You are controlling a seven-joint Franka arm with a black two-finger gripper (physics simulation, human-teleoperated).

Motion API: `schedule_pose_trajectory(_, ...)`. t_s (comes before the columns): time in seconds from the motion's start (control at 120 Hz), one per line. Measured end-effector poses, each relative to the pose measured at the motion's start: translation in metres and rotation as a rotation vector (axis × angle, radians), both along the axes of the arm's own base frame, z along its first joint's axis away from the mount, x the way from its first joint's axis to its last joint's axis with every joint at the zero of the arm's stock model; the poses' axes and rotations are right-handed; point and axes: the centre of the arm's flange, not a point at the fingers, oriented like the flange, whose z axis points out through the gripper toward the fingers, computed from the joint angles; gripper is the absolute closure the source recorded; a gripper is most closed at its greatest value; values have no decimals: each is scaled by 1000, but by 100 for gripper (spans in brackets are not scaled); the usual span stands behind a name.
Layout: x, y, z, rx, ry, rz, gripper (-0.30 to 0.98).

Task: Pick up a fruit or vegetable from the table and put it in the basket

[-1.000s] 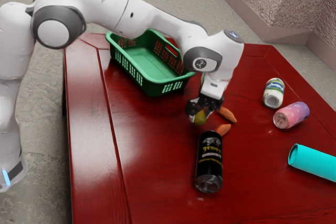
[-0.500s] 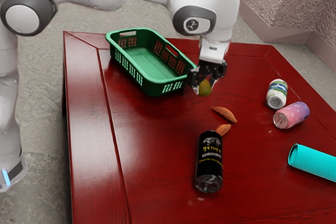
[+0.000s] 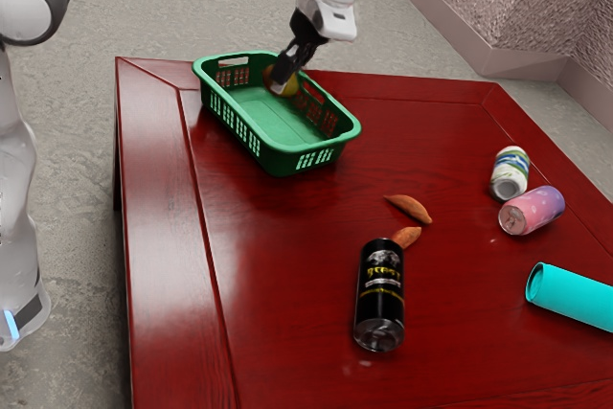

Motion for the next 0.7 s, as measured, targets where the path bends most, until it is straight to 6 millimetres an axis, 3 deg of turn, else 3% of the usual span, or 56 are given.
schedule_pose_trajectory(0.092,-12,60,-2,9,13,132,37)
schedule_pose_trajectory(0.133,-7,79,-12,16,29,171,36)
schedule_pose_trajectory(0.283,9,122,-38,37,42,243,37)
schedule_pose_trajectory(0.358,18,123,-45,41,31,235,38)
schedule_pose_trajectory(0.442,38,100,-49,50,15,182,37)
schedule_pose_trajectory(0.517,46,83,-49,38,2,150,23)
schedule_pose_trajectory(0.7,41,98,-45,15,-15,173,6)
